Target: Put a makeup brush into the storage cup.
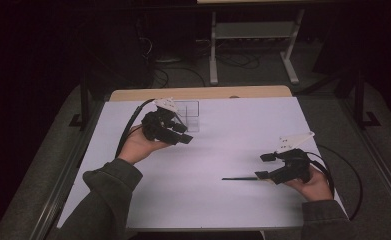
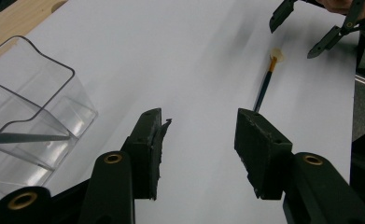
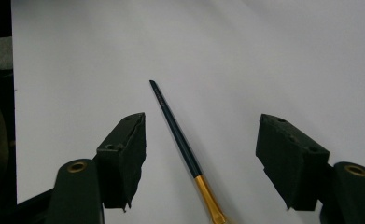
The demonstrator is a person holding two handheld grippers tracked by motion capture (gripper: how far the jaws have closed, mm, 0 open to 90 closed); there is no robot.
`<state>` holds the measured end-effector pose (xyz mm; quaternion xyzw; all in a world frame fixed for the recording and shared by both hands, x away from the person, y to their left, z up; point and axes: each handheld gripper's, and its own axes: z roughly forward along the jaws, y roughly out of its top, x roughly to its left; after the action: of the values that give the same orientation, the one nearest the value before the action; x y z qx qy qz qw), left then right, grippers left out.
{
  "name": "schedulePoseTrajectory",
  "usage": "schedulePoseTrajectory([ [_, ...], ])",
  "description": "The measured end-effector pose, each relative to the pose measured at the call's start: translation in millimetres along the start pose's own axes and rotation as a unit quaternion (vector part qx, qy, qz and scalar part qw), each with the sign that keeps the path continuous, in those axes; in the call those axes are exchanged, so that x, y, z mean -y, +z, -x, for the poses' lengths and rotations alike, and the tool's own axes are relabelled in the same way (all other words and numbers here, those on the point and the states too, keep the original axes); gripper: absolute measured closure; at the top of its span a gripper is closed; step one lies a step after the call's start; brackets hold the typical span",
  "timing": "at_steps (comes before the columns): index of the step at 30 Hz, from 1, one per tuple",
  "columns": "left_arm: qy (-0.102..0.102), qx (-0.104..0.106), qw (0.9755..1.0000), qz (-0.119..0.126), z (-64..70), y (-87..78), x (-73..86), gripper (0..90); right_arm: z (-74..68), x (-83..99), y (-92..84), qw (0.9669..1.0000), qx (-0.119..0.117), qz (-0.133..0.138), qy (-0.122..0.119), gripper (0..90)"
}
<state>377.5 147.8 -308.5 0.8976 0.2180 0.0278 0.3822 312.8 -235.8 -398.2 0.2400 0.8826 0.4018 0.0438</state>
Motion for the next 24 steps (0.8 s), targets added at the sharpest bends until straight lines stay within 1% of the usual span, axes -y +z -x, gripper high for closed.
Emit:
schedulePoseTrajectory([
  [3, 0.004, -0.002, 1.0, 0.001, 3.1, -1.8, 1.5, 50.6, -0.2, -0.6, 2.2, 1.0, -0.004, -0.005, -0.003, 32.8],
  [4, 0.008, -0.003, 1.0, 0.001, 3.5, -2.7, 2.2, 50.3, -0.3, -1.0, 3.0, 0.9999, -0.005, -0.007, -0.005, 33.0],
  [5, 0.005, -0.003, 1.0, 0.003, 4.9, -3.5, 3.4, 50.0, -0.8, -1.7, 3.8, 0.9999, -0.007, -0.01, -0.007, 33.3],
  [6, 0.009, -0.004, 0.9999, 0.003, 5.1, -4.5, 4.5, 49.7, -1.0, -2.3, 4.3, 0.9998, -0.008, -0.014, -0.008, 33.5],
  [8, 0.005, -0.004, 1.0, 0.005, 6.7, -5.8, 7.9, 49.3, -0.6, -3.4, 5.5, 0.9997, -0.009, -0.018, -0.011, 33.6],
  [9, 0.003, -0.005, 1.0, 0.007, 7.7, -6.2, 10.0, 49.1, -0.4, -3.8, 5.7, 0.9997, -0.01, -0.019, -0.011, 33.6],
  [14, 0.004, -0.008, 0.9999, 0.009, 9.9, -7.4, 21.4, 47.4, 1.5, -2.9, 6.6, 0.9995, -0.017, -0.026, -0.011, 34.2],
  [16, 0.002, -0.005, 0.9999, 0.009, 11.0, -7.7, 25.8, 47.6, 1.5, -2.8, 7.9, 0.9993, -0.019, -0.032, -0.009, 34.7],
  [17, -0.001, -0.001, 0.9999, 0.01, 11.9, -7.9, 28.2, 47.6, 1.7, -2.9, 8.7, 0.9991, -0.019, -0.036, -0.01, 34.6],
  [19, -0.001, -0.002, 0.9999, 0.013, 13.5, -8.5, 33.0, 46.9, 2.5, -3.6, 9.4, 0.9988, -0.018, -0.043, -0.014, 34.8],
  [20, 0.003, -0.001, 0.9999, 0.013, 13.6, -8.8, 35.4, 46.1, 1.8, -4.2, 9.4, 0.9988, -0.02, -0.044, -0.011, 35.2],
  [22, 0.003, -0.003, 0.9999, 0.012, 15.1, -9.2, 40.4, 45.5, 1.9, -5.7, 9.0, 0.9984, -0.017, -0.051, -0.016, 35.5],
  [23, 0.003, -0.004, 0.9999, 0.01, 15.7, -9.4, 42.8, 45.0, 2.7, -6.4, 8.9, 0.998, -0.012, -0.057, -0.023, 36.2],
  [24, 0.001, -0.003, 0.9999, 0.01, 16.5, -9.6, 45.3, 44.6, 2.6, -7.3, 8.7, 0.9978, -0.013, -0.06, -0.026, 37.1],
])
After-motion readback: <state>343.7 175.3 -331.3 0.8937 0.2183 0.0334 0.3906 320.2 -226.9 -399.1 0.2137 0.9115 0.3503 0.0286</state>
